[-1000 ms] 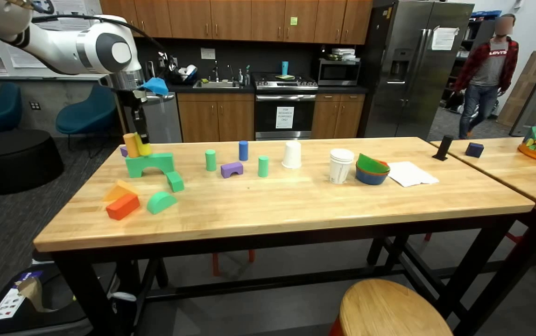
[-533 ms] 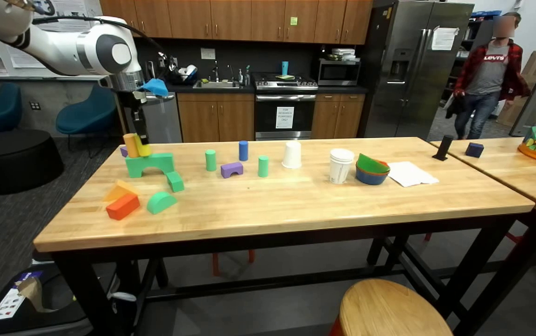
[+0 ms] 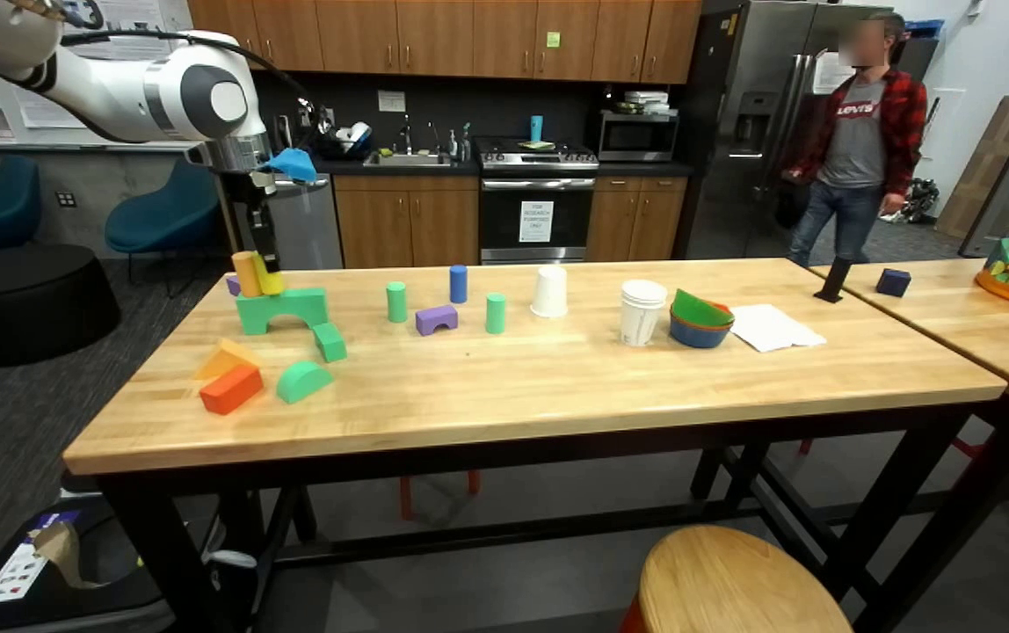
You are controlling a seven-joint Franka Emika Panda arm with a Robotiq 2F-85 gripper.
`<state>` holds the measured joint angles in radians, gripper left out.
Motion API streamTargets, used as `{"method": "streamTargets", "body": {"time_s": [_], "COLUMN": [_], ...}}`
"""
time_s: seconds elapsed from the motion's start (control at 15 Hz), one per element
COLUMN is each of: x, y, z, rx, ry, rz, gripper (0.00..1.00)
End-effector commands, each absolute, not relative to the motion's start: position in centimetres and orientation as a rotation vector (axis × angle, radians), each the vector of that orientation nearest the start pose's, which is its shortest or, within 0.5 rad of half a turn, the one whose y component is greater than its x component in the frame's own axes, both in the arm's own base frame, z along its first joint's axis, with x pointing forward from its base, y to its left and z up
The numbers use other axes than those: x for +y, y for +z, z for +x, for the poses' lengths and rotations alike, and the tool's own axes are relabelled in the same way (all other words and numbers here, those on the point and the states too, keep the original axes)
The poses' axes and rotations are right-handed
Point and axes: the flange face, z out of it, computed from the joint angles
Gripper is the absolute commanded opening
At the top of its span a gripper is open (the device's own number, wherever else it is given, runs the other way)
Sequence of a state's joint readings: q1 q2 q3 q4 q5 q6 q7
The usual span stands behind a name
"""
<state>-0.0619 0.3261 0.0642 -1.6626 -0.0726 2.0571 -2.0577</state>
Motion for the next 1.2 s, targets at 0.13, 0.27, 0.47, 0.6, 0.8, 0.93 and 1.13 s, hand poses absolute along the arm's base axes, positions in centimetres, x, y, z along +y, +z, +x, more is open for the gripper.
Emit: {"method": "streamTargets", "body": {"time_s": [0.13, 0.27, 0.47, 0.6, 0.8, 0.93, 1.13], "x": [-0.7, -0.7, -0.6, -0.6, -0.6, -0.6, -0.6], "y": [43.1, 43.1, 43.3, 43.4, 43.5, 43.4, 42.9], "z": [66.2, 66.3, 66.4, 66.5, 66.8, 67.0, 67.2], "rx": [2.651, 2.648, 2.646, 2.643, 2.642, 2.643, 2.649], "ry": [0.011, 0.012, 0.009, 0.010, 0.011, 0.010, 0.006], "rz": [1.536, 1.536, 1.531, 1.531, 1.530, 1.530, 1.535], "gripper": [0.16, 0.16, 0.16, 0.16, 0.16, 0.16, 0.16]}}
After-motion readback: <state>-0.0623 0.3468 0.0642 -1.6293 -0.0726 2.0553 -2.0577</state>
